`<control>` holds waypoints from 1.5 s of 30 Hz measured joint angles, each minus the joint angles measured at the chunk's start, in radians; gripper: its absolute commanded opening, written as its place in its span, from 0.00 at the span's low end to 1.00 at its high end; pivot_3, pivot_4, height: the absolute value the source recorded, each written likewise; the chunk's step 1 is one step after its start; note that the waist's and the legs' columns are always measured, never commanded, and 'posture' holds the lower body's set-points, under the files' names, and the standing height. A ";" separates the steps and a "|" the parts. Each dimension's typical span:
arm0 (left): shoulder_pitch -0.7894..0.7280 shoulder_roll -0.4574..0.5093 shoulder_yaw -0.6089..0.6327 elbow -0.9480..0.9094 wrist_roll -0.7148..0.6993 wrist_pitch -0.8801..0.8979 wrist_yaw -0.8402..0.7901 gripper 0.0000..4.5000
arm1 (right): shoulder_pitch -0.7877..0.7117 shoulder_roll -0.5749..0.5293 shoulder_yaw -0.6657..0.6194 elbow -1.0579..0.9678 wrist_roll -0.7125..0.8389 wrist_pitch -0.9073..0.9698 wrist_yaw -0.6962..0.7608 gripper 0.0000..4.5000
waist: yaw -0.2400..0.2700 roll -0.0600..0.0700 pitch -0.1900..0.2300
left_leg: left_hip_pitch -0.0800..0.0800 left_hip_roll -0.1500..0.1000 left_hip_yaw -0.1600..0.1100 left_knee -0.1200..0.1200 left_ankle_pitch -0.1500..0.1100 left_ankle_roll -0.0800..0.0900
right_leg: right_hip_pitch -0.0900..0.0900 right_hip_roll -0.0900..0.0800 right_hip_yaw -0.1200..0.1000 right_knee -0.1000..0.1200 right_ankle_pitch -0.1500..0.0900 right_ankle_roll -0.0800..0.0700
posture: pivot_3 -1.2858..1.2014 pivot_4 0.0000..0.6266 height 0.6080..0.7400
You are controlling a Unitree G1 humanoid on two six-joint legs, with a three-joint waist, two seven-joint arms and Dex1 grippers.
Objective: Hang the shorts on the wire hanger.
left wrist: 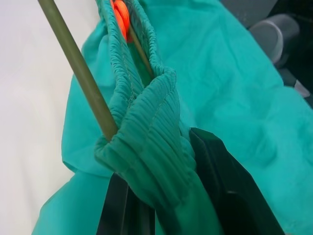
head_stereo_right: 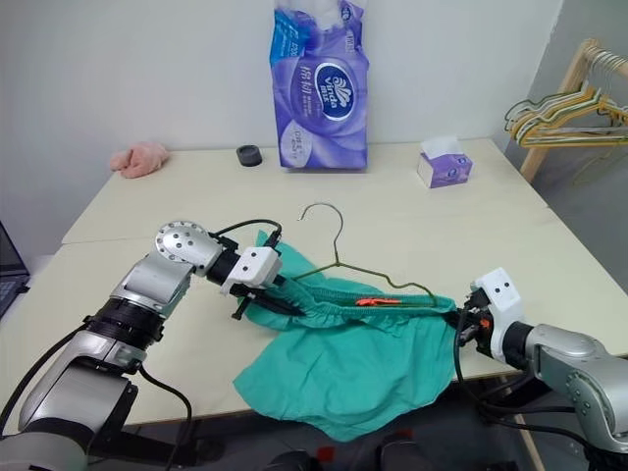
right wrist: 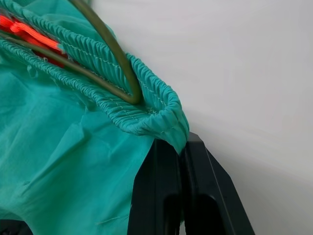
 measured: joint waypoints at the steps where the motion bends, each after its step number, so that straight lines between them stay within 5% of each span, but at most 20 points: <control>1: 0.000 -0.001 0.000 0.009 0.007 -0.011 0.004 0.17 | 0.000 -0.003 0.000 -0.005 0.004 0.001 0.002 0.00 | 0.000 0.000 0.000 | 0.000 0.000 0.000 0.000 0.000 0.000 | 0.000 0.000 0.000 0.000 0.000 0.000 | 0.44 0.09 1.00; 13: -0.025 -0.061 0.001 0.111 0.101 -0.136 0.087 0.17 | -0.145 -0.099 0.052 -0.066 0.022 0.034 0.012 0.00 | -0.002 0.000 0.000 | 0.000 0.000 0.000 0.000 0.000 0.000 | 0.000 0.000 0.000 0.000 0.000 0.000 | 0.43 0.09 1.00; 28: -0.026 -0.141 0.000 0.112 0.191 -0.195 0.206 0.17 | -0.508 -0.285 0.392 0.027 -0.143 -0.055 0.222 0.00 | -0.009 0.000 0.000 | -0.002 0.000 0.000 0.000 0.000 0.000 | -0.002 -0.001 -0.001 -0.001 0.001 -0.002 | 0.43 0.08 1.00; 31: -0.025 -0.146 0.000 0.110 0.195 -0.195 0.214 0.17 | -0.514 -0.285 0.407 0.032 -0.168 -0.076 0.241 0.15 | -0.009 0.000 0.000 | -0.002 0.000 -0.001 0.000 0.000 0.000 | -0.003 -0.002 -0.001 -0.001 0.001 -0.002 | 0.44 0.07 1.00; 39: -0.007 -0.155 0.000 0.103 0.197 -0.193 0.231 0.17 | -0.462 -0.356 0.427 -0.023 -0.228 -0.143 0.303 0.73 | -0.010 0.000 0.000 | -0.003 0.000 -0.001 0.000 0.000 0.000 | -0.003 -0.002 -0.002 0.000 0.001 -0.002 | 0.43 0.07 1.00; 45: -0.007 -0.157 0.000 0.101 0.199 -0.195 0.233 0.17 | -0.380 -0.446 0.361 -0.038 -0.230 -0.142 0.342 0.74 | -0.011 0.000 0.000 | -0.003 0.000 -0.001 0.000 0.000 0.000 | -0.003 -0.002 -0.002 -0.001 0.001 -0.002 | 0.43 0.07 1.00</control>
